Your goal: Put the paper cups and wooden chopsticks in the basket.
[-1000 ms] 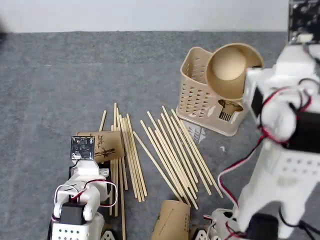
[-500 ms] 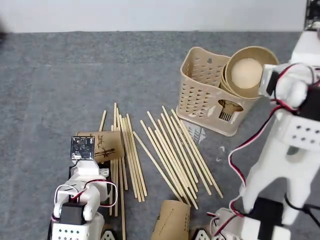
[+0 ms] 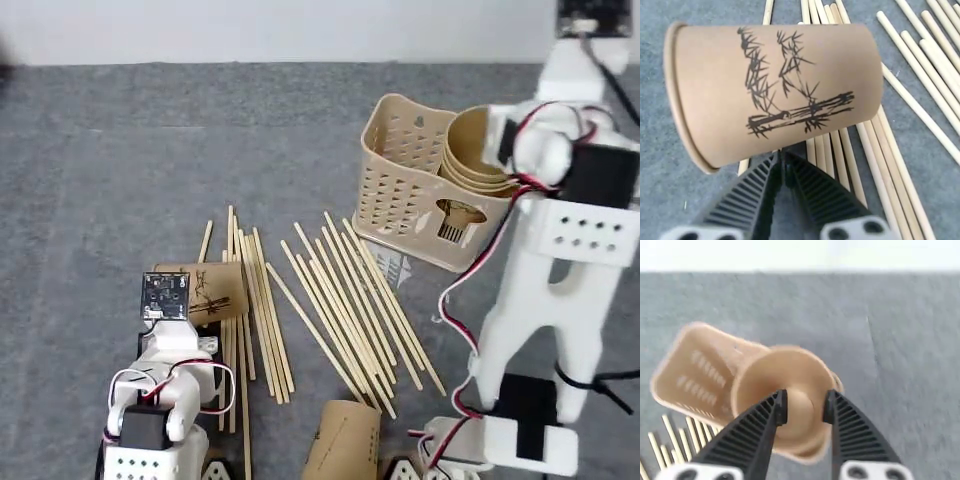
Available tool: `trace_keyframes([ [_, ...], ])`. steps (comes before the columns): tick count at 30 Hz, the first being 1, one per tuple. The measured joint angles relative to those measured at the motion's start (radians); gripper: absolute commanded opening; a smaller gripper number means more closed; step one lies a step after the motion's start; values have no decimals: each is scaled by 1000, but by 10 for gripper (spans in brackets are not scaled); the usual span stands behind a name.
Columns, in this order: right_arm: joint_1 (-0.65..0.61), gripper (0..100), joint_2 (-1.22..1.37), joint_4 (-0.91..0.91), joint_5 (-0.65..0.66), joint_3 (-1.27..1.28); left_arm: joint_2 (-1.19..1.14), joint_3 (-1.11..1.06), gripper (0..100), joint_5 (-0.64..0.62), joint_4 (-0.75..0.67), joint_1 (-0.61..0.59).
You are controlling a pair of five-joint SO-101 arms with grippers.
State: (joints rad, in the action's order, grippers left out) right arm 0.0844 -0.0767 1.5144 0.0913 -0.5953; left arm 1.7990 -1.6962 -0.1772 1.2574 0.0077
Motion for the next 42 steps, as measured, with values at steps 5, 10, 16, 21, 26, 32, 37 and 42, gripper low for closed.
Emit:
trace_keyframes([
  [5,-31,10,9,-74,0,0,0,64,15,3,0,3],
  [10,-34,8,66,-29,0,0,0,138,15,3,0,-37],
  [16,-28,8,172,124,0,0,2,285,15,212,0,-98],
  [21,-23,8,193,147,0,0,2,394,15,433,3,-158],
  [26,-28,8,186,147,0,-110,2,532,61,465,3,-227],
  [32,-97,8,72,238,0,-210,-69,606,97,595,29,-292],
  [37,-126,8,-38,241,0,-146,-339,727,101,738,84,-341],
  [42,-166,8,-127,241,0,37,-635,928,169,961,229,-345],
])
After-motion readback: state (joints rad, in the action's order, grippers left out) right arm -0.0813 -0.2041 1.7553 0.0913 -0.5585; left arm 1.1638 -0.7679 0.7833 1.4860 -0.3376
